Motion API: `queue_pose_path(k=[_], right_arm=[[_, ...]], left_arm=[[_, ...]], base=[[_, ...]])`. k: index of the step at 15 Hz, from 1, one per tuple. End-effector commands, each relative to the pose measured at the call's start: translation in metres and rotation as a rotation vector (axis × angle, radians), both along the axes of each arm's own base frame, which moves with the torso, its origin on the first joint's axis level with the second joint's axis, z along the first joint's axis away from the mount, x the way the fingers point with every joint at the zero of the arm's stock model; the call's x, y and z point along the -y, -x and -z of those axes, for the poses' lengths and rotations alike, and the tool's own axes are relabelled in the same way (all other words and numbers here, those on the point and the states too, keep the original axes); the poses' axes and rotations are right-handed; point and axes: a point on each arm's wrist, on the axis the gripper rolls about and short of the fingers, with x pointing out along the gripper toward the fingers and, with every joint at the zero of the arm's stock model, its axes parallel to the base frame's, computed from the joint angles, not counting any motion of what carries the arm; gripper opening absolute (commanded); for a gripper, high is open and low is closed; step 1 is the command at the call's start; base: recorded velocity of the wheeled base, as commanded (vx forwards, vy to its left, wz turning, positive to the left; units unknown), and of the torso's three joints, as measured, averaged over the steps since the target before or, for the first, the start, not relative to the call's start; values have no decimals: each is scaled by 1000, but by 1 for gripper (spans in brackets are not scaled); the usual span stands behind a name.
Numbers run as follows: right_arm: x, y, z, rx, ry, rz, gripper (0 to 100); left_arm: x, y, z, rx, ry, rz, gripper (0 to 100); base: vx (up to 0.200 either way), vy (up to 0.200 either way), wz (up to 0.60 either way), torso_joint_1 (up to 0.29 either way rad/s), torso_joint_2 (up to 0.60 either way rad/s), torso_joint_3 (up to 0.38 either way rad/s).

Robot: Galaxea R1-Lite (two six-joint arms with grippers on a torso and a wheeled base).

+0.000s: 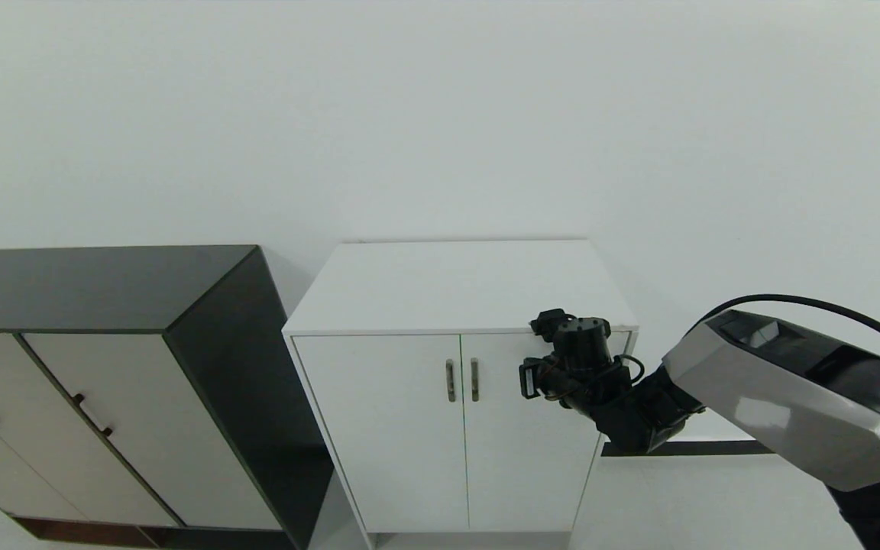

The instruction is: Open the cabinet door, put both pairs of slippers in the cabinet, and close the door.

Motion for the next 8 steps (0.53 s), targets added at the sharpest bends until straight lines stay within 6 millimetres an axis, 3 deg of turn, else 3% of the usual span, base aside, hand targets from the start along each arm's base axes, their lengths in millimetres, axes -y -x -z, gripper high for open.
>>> queue_pose_path(k=[1, 5, 8], right_arm=[[1, -1, 0, 2, -1, 4, 0], [3, 0, -5, 12, -6, 10, 0], [7, 12, -18, 16, -9, 6, 0]], left_arm=[[0, 0, 0, 0, 0, -1, 0], [0, 0, 0, 0, 1, 0, 0], [0, 0, 0, 0, 1, -1, 0]], base=[[0, 0, 0, 0, 0, 0], [0, 0, 0, 0, 0, 0], [0, 0, 0, 0, 0, 0]])
